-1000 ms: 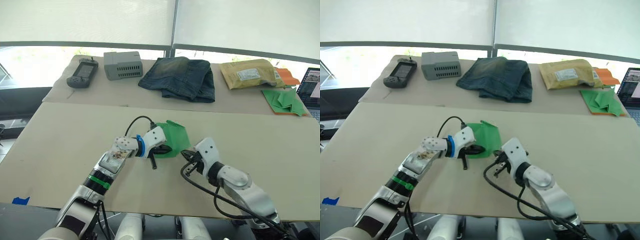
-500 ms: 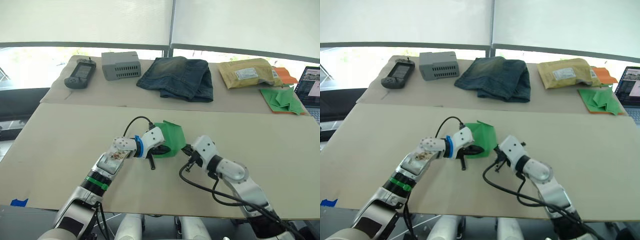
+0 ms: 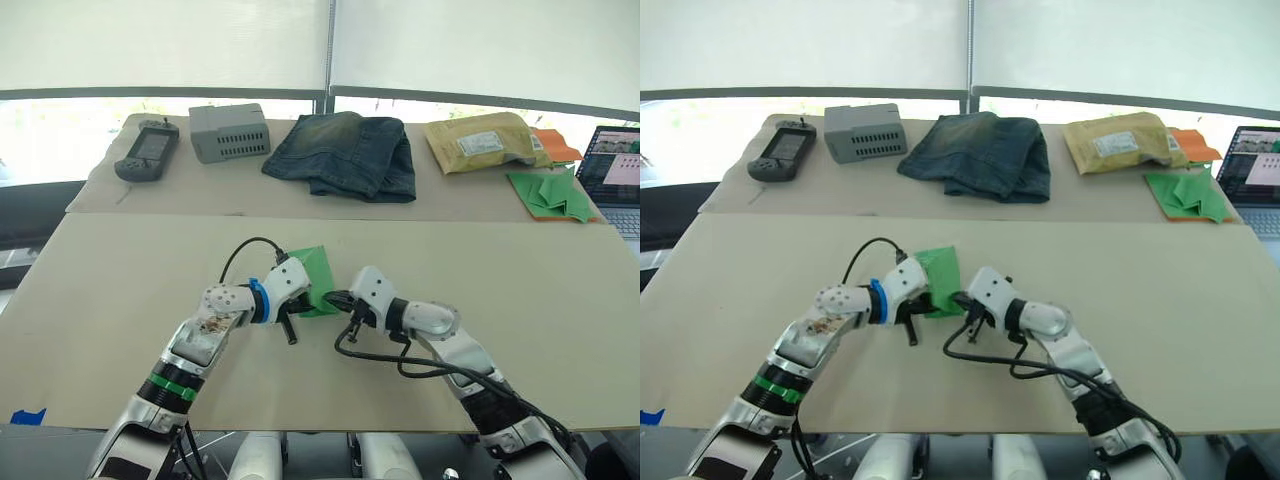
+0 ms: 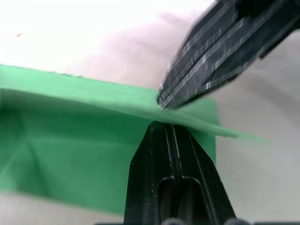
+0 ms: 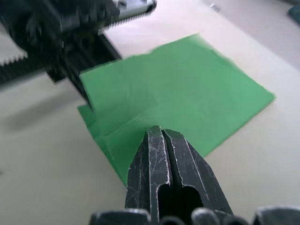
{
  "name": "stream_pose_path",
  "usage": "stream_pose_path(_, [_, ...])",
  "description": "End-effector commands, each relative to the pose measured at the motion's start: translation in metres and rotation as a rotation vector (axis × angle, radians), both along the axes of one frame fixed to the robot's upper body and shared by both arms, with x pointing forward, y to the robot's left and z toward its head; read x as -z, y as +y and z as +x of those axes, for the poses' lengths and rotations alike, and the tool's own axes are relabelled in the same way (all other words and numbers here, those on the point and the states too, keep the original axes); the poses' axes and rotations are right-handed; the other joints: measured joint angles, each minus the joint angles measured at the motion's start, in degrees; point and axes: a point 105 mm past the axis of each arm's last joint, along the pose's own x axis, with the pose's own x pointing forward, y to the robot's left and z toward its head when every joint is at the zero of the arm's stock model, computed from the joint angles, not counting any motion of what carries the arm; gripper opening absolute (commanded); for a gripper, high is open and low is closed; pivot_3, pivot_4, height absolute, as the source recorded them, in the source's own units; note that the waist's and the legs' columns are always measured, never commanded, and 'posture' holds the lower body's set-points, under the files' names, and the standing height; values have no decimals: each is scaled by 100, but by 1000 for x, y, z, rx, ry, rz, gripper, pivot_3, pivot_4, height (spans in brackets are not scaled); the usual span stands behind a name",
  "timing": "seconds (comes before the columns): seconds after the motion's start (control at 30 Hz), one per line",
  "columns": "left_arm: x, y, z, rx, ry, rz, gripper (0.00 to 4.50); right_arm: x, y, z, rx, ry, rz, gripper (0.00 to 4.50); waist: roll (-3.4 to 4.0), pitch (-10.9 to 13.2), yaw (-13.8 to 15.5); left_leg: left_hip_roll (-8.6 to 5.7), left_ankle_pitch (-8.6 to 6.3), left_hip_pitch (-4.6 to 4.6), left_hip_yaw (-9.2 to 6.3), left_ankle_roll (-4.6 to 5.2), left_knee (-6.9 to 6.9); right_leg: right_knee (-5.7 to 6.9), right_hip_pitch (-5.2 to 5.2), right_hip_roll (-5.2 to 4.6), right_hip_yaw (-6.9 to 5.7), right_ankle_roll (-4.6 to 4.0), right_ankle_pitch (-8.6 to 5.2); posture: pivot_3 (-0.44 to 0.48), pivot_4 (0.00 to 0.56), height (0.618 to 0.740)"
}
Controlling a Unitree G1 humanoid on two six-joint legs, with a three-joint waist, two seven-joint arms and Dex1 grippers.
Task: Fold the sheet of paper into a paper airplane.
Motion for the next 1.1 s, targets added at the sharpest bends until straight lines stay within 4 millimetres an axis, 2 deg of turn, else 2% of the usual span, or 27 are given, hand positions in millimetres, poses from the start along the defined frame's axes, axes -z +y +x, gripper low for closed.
stream_pose_path(0.03, [-8,17,6,-92,-35,-20,0,1,7,1,-37,-11,-12,43,0,0,-5,2,0,0,0,0,0,0,-1,0,0,-1,1,0,150,728])
stream_pose_path(0.23, [-47,37,14,-175,-126,-131,0,14,4,3,-31,19,-91,43,0,0,-9,10,0,0,0,0,-4,3,-6,3,-1,-3,1,0,150,728])
stream_pose_path(0.33, [-63,31,18,-177,-145,-222,0,16,4,4,-20,32,-113,43,0,0,5,10,0,1,0,-1,-4,3,-4,1,-1,-4,2,0,150,728])
stream_pose_path(0.4, [-67,23,21,-164,-139,-256,0,17,4,3,-16,41,-119,43,0,0,38,9,0,1,1,-1,-4,3,-2,1,-1,-5,2,0,150,728])
stream_pose_path(0.53, [-56,2,24,-114,-101,-236,0,18,1,0,11,50,-130,43,0,0,66,-1,1,2,3,-1,-3,3,0,-1,0,-4,2,0,150,728])
stream_pose_path(0.6, [-41,-4,25,-100,-71,-180,0,16,0,0,30,49,-121,43,0,0,64,-12,1,2,2,-1,-3,3,-1,-2,0,-4,2,0,150,728])
stream_pose_path(0.7, [-17,-5,26,-98,-25,-80,0,10,-5,0,68,43,-103,43,0,0,63,-15,1,1,2,-1,-3,3,-1,-2,0,-4,2,0,150,728])
stream_pose_path(0.8, [-2,-3,20,-79,4,-26,0,3,-14,1,121,39,-70,43,0,0,66,-14,0,-4,0,-1,-4,3,-4,-2,-1,-4,1,0,150,728])
stream_pose_path(0.97, [12,-5,11,-40,37,2,0,1,-27,4,182,58,-45,43,1,-1,69,-14,1,-1,0,-1,-4,1,0,-7,0,-3,1,0,150,728])
stream_pose_path(1.1, [13,-8,12,-37,34,2,0,7,-29,19,199,64,-63,43,2,-2,63,-15,1,5,2,-1,-4,1,4,-6,0,-2,0,0,150,728])
